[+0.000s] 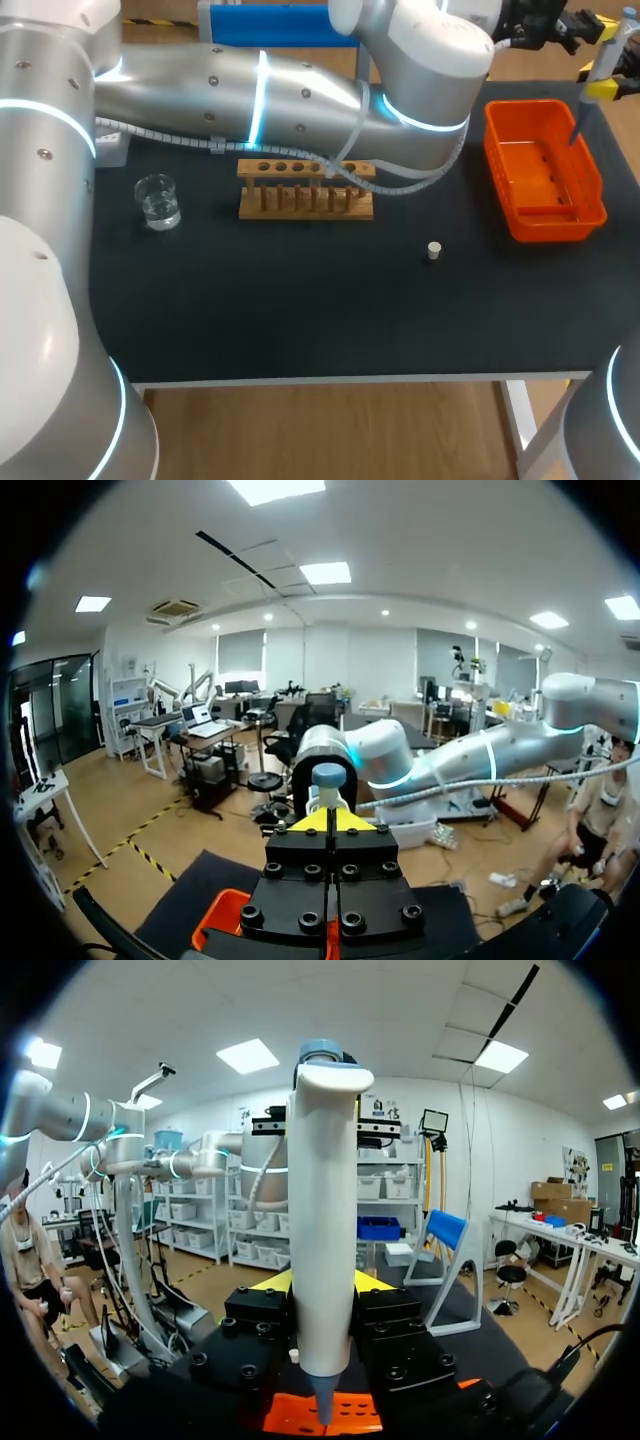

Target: Invert the test tube, pick up the pipette, mount the tip to pipette, aspirate from beaker and dispense into the tube, eject the tip, return the pipette, and cap with the stopper.

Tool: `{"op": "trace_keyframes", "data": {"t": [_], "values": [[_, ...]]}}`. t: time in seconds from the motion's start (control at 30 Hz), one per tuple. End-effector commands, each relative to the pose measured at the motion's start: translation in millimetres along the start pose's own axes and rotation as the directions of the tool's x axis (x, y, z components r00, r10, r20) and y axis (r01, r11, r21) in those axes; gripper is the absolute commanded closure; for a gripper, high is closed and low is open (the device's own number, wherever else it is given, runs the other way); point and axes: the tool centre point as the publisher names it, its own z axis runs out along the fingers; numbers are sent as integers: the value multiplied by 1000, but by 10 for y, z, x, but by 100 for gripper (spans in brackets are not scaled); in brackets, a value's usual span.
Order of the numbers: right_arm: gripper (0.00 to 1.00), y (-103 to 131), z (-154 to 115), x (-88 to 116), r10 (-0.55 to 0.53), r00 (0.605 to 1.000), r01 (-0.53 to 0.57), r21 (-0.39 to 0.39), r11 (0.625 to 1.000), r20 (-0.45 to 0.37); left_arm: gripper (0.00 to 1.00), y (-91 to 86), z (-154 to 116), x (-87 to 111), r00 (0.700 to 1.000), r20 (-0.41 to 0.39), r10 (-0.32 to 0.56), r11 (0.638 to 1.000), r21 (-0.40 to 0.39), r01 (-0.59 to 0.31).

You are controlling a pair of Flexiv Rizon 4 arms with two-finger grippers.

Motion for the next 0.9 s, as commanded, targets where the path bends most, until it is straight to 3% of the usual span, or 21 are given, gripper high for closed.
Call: {"op": "trace_keyframes", "data": {"t": [0.03,0.07,0.1,0.27,0.4,0.57,0.9], "values": [[100,69,-20,-24,2,1000,-1,10,1000,-8,100,-134,-93,-1,1000,25,18,990,138,-21],[100,69,-20,-24,2,1000,-1,10,1000,-8,33,-201,-129,-9,999,30,31,990,140,-35],[100,69,-20,-24,2,1000,-1,10,1000,-8,0,-270,-164,-17,999,34,43,990,136,-47],[100,69,-20,-24,2,1000,-1,10,1000,-8,0,-543,-324,-9,995,5,100,989,104,-100],[100,69,-20,-24,2,1000,-1,10,1000,-8,0,-636,-446,29,989,-51,137,989,65,-134],[100,69,-20,-24,2,1000,-1,10,1000,-8,0,-593,-606,66,982,-118,149,989,11,-148],[100,69,-20,-24,2,1000,-1,10,1000,-8,0,-398,-1033,117,976,-160,151,985,-60,-162]]}}
